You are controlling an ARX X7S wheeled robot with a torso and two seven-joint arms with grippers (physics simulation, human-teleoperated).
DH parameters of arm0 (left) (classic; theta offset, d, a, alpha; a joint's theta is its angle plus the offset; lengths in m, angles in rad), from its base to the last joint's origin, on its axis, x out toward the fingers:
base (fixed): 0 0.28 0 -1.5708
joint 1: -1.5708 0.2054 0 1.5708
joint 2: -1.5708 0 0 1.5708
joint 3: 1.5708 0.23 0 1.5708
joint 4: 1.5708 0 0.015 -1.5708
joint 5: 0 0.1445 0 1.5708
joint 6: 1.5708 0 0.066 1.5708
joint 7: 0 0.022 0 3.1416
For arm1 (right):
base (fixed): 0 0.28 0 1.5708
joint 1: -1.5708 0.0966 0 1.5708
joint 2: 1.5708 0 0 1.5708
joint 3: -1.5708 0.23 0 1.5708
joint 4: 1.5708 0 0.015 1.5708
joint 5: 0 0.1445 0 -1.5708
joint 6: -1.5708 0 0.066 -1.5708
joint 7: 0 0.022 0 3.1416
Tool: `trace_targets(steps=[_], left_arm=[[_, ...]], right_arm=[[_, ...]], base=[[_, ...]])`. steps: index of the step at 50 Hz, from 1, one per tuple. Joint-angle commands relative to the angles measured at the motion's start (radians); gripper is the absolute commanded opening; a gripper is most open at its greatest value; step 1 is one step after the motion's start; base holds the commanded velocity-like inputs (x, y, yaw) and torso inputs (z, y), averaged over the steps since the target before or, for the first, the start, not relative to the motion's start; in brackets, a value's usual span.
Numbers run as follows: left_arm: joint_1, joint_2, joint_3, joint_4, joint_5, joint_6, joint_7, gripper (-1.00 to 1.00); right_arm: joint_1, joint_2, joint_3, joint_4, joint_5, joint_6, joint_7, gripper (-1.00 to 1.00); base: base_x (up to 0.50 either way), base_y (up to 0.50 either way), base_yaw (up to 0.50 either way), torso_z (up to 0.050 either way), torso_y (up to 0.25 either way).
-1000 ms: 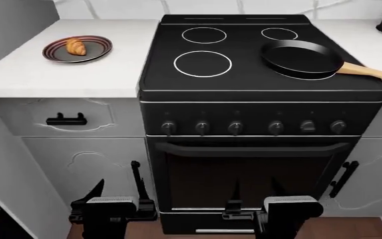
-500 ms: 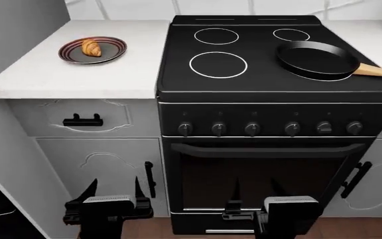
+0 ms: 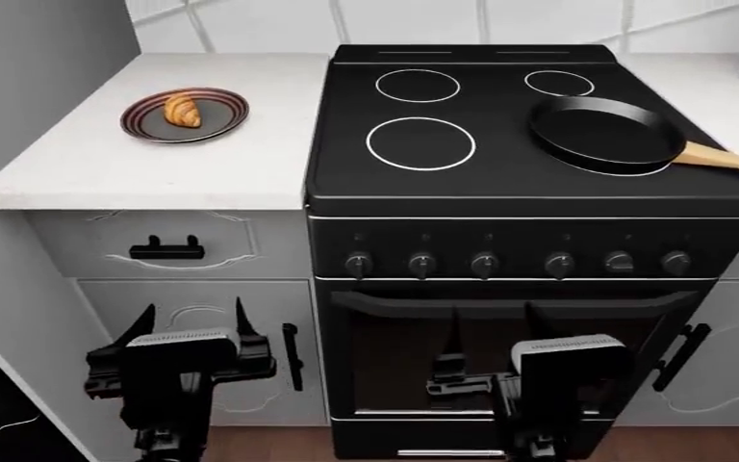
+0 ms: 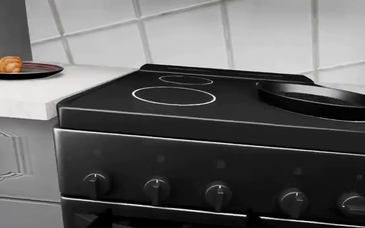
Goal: Pick the croissant and place it on the pan. Then turn on the stove to warm the croissant.
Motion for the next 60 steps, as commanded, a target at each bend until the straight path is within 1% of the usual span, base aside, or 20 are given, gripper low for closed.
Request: trace_targets(steps=[1, 4, 7, 12, 16, 19, 21, 25, 26, 30, 34, 38, 43, 50, 60], left_arm=[[-0.098, -0.065, -0.006, 0.256, -0.084, -0.324, 0.023, 1.0], [-0.141, -0.097, 0.026, 0.258, -0.082, -0.334, 0.063, 1.0], [-0.197, -0.117, 0.032, 0.267, -0.101, -0.378, 0.091, 1.0], [-0.303, -0.114, -0.027, 0.257, -0.196, -0.512, 0.117, 1.0], [-0.385, -0.135, -0.043, 0.272, -0.229, -0.594, 0.128, 1.0], [-0.438, -0.137, -0.082, 0.299, -0.282, -0.659, 0.141, 1.0], [-0.466, -0.135, -0.108, 0.309, -0.319, -0.69, 0.153, 1.0], [-0.515, -0.166, -0.138, 0.36, -0.368, -0.747, 0.175, 1.0], [-0.53, -0.169, -0.152, 0.366, -0.389, -0.772, 0.18, 1.0], [-0.542, -0.171, -0.2, 0.357, -0.441, -0.843, 0.184, 1.0], [-0.554, -0.18, -0.226, 0.35, -0.454, -0.875, 0.175, 1.0], [-0.543, -0.188, -0.247, 0.364, -0.46, -0.882, 0.169, 1.0], [-0.555, -0.175, -0.258, 0.362, -0.473, -0.914, 0.149, 1.0], [-0.566, -0.172, -0.258, 0.361, -0.471, -0.948, 0.117, 1.0], [-0.574, -0.174, -0.239, 0.338, -0.435, -0.939, 0.077, 1.0]], right_arm=[[0.114, 0.074, -0.012, -0.283, 0.061, 0.357, -0.043, 1.0], [0.175, 0.107, -0.008, -0.36, 0.08, 0.455, -0.063, 1.0], [0.234, 0.135, -0.015, -0.413, 0.098, 0.526, -0.089, 1.0], [0.343, 0.185, -0.064, -0.471, 0.092, 0.632, -0.124, 1.0], [0.472, 0.164, -0.005, -0.525, 0.171, 0.807, -0.149, 1.0], [0.565, 0.143, 0.045, -0.549, 0.238, 0.946, -0.172, 1.0], [0.618, 0.152, 0.046, -0.563, 0.262, 1.017, -0.188, 1.0], [0.713, 0.152, 0.093, -0.598, 0.324, 1.164, -0.219, 1.0], [0.729, 0.162, 0.084, -0.598, 0.327, 1.181, -0.223, 1.0], [0.768, 0.161, 0.076, -0.583, 0.345, 1.241, -0.228, 1.0], [0.788, 0.158, 0.072, -0.572, 0.353, 1.287, -0.219, 1.0], [0.787, 0.128, 0.131, -0.572, 0.379, 1.333, -0.197, 1.0], [0.789, 0.118, 0.168, -0.555, 0.444, 1.327, -0.151, 1.0], [0.798, 0.117, 0.174, -0.52, 0.463, 1.309, -0.132, 1.0], [0.809, 0.123, 0.186, -0.505, 0.502, 1.312, -0.107, 1.0]], base=[[0.0, 0.0, 0.0, 0.05, 0.0], [0.0, 0.0, 0.0, 0.05, 0.0], [0.0, 0.0, 0.0, 0.05, 0.0], [0.0, 0.0, 0.0, 0.05, 0.0], [0.0, 0.0, 0.0, 0.05, 0.0], [0.0, 0.0, 0.0, 0.05, 0.0], [0.0, 0.0, 0.0, 0.05, 0.0], [0.0, 0.0, 0.0, 0.05, 0.0], [0.0, 0.0, 0.0, 0.05, 0.0], [0.0, 0.0, 0.0, 0.05, 0.0], [0.0, 0.0, 0.0, 0.05, 0.0], [0.0, 0.0, 0.0, 0.05, 0.0], [0.0, 0.0, 0.0, 0.05, 0.0], [0.0, 0.0, 0.0, 0.002, 0.0], [0.49, 0.0, 0.0, 0.0, 0.0]])
